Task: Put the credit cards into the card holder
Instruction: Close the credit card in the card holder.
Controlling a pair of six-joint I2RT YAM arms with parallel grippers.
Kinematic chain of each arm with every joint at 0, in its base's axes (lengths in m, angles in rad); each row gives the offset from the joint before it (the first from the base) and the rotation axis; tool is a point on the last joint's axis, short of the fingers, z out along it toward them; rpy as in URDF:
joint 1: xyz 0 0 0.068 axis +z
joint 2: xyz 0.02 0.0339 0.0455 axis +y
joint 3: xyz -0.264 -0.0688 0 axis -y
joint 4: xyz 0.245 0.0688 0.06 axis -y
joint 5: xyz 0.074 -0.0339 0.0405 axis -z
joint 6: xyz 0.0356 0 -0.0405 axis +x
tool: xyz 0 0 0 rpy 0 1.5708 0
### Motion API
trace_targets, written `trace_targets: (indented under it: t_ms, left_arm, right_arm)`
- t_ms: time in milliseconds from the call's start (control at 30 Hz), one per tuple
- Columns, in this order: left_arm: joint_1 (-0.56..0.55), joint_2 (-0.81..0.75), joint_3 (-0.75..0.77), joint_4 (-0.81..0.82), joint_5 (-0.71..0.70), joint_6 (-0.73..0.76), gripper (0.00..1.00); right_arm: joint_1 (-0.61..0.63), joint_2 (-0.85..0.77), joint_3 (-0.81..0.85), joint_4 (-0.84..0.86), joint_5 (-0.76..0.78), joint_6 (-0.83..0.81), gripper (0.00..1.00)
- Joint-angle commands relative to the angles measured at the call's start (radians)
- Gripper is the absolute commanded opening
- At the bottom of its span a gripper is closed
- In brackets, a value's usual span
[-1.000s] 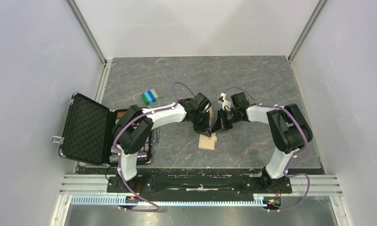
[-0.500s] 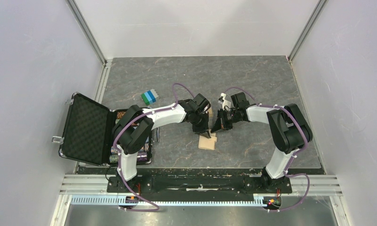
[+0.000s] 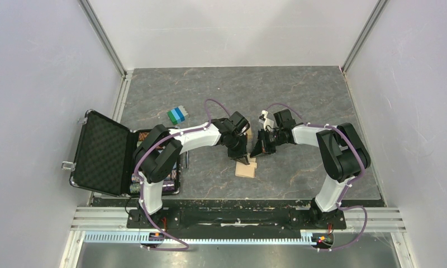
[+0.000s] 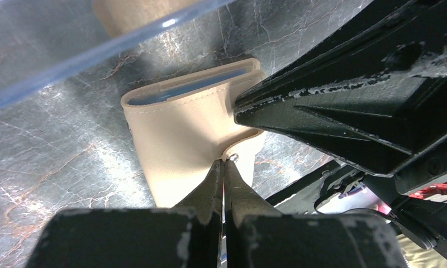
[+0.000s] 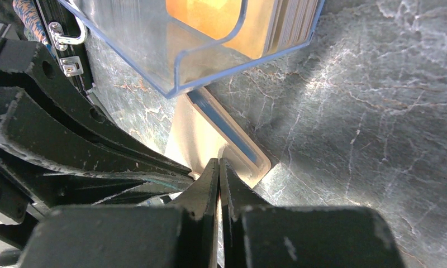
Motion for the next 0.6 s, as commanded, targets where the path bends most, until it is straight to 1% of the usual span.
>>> trace_targets:
  t_ms: [0,400,567]
  left_arm:
    - [-0.013,-0.023,-0.009,-0.036,-0.038,0.052,0.02]
    - [-0.015,0.005,0.007,-0.045,-0.064,0.062,0.02]
    - [-0.014,0.021,0.025,-0.057,-0.071,0.062,0.02]
  right_arm:
    - [-0.003,-0.011,0.016,-0.040,0.117,-0.054,0.00]
    - [-0.003,-0.108,0.018,-0.073,0.032,-0.074,0.00]
    - [0.005,-0.115,0.000,-0.101,-0.006,-0.104,0.00]
